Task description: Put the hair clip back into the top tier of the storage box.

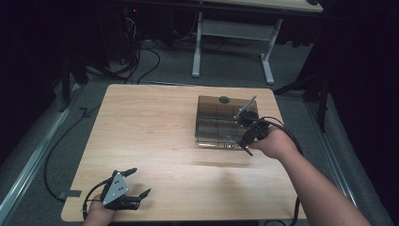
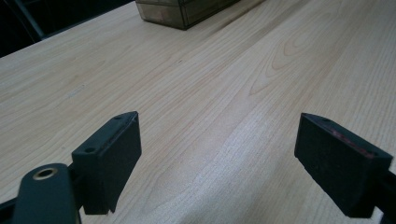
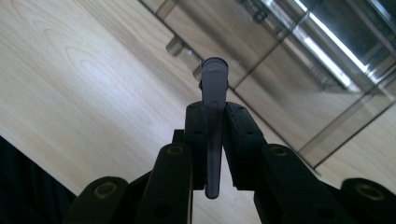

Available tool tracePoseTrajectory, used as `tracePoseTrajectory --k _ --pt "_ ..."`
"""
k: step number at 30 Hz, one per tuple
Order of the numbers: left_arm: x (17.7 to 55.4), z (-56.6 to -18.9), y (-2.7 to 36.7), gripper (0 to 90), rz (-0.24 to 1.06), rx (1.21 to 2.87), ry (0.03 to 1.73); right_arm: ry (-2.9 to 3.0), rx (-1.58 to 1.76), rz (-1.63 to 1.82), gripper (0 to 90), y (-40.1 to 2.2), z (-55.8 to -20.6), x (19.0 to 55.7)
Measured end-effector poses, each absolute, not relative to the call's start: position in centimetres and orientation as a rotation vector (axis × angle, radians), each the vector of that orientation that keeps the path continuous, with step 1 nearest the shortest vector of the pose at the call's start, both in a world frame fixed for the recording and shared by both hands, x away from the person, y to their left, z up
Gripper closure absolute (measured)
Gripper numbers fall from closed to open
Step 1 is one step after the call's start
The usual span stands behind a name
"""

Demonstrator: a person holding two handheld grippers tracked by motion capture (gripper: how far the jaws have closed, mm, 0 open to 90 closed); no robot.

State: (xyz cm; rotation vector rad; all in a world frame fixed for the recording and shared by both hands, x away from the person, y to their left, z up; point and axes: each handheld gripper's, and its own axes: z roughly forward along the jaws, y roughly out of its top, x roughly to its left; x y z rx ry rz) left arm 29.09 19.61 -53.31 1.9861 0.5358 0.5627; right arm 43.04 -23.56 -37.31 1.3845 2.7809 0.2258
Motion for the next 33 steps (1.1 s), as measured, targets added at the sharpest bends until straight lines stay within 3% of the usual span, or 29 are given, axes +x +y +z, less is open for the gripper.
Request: tracePoseTrajectory --k 17,33 --pt "29.1 -53.3 19.7 15.2 0.56 1.987 0.533 2.77 1.357 0.258 80.2 -21.4 -37.2 46.9" --pt "29.1 -53.3 19.7 15.2 0.559 1.984 0.531 2.784 1.324 0.262 80.2 -20.3 -39.2 49.0"
